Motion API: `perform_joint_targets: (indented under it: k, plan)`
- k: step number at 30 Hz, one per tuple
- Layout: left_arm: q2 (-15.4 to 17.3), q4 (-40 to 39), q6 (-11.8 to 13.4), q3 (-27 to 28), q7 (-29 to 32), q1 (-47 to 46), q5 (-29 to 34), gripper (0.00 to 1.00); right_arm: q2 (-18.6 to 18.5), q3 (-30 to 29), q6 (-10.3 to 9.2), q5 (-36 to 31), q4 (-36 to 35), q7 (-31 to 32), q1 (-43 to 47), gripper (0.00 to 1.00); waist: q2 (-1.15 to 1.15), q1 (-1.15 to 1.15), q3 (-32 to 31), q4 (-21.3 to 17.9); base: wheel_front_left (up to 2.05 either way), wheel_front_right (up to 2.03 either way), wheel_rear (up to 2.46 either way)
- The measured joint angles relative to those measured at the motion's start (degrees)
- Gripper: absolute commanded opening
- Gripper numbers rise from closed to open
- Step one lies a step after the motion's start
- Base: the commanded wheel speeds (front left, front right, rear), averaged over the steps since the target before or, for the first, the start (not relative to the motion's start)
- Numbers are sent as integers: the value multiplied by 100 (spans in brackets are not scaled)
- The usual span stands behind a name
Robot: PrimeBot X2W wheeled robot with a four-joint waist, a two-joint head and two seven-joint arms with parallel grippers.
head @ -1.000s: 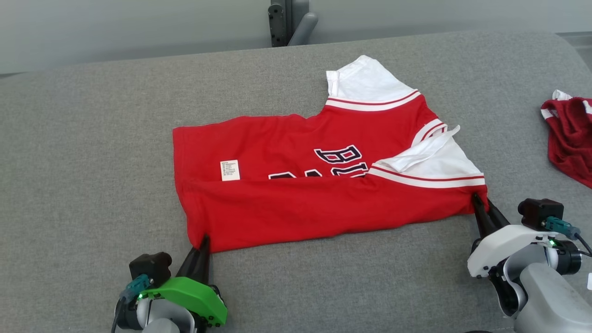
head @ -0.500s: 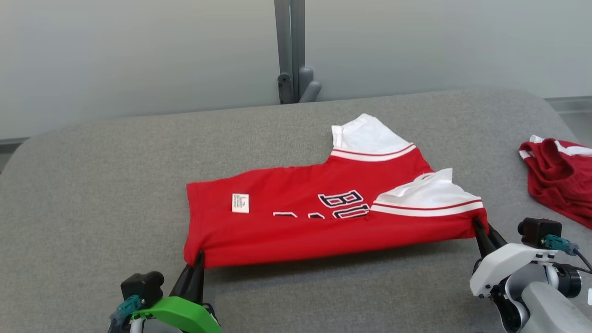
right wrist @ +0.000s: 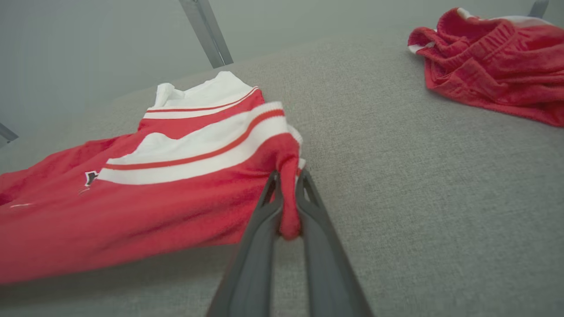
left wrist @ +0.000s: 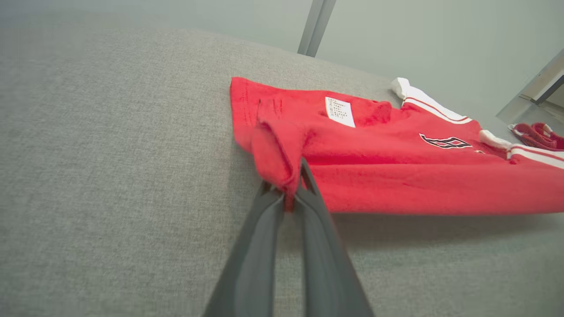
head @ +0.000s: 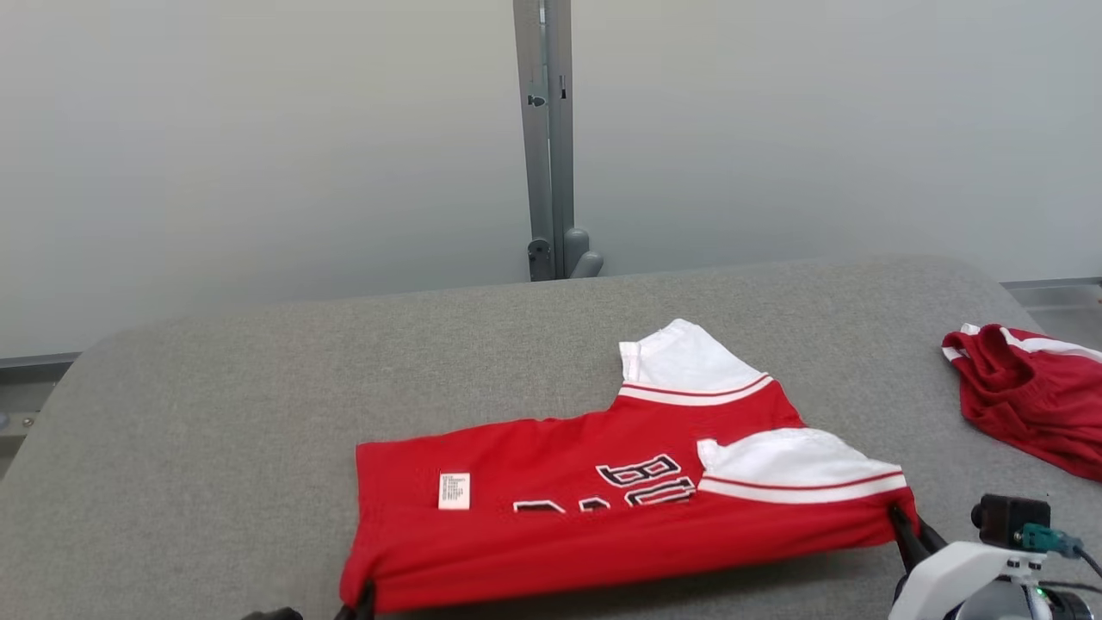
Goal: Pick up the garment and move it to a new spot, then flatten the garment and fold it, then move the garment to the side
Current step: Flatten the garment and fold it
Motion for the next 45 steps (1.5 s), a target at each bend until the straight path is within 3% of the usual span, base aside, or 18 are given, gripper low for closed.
perform_joint_targets:
  k: [12,13,14,16,24,32,37,45]
  plan:
    - [-45,382,0,21,-1,340,13,0,-66,470,-1,330,-26,24,524,0,0,0,293,-14,0,0,0]
    - [-54,450,0,56,0,337,66,0,-70,498,-1,333,-27,24,524,27,0,0,343,-34,0,0,0]
    - [-57,487,0,77,0,337,84,20,-77,525,-1,321,-25,24,518,100,0,0,366,-43,0,0,0]
    - [-63,570,1,91,-1,333,85,100,-127,510,-2,286,-11,12,486,100,0,0,407,-56,0,0,0]
    - [-2,252,2,414,-1,194,412,100,-275,5,-5,-212,-319,1,234,100,0,0,616,-19,0,0,0]
    - [137,255,2,436,-1,-420,603,100,-21,-303,-5,-806,-623,0,-177,100,0,0,861,15,0,0,0]
    - [218,714,2,153,-1,-1243,531,100,245,-347,-4,-1283,-803,0,-629,100,0,0,1120,-27,0,0,0]
    - [424,1362,2,-255,-1,-2385,370,100,376,-238,-4,-1694,-657,0,-1518,100,0,0,1540,-81,0,0,0]
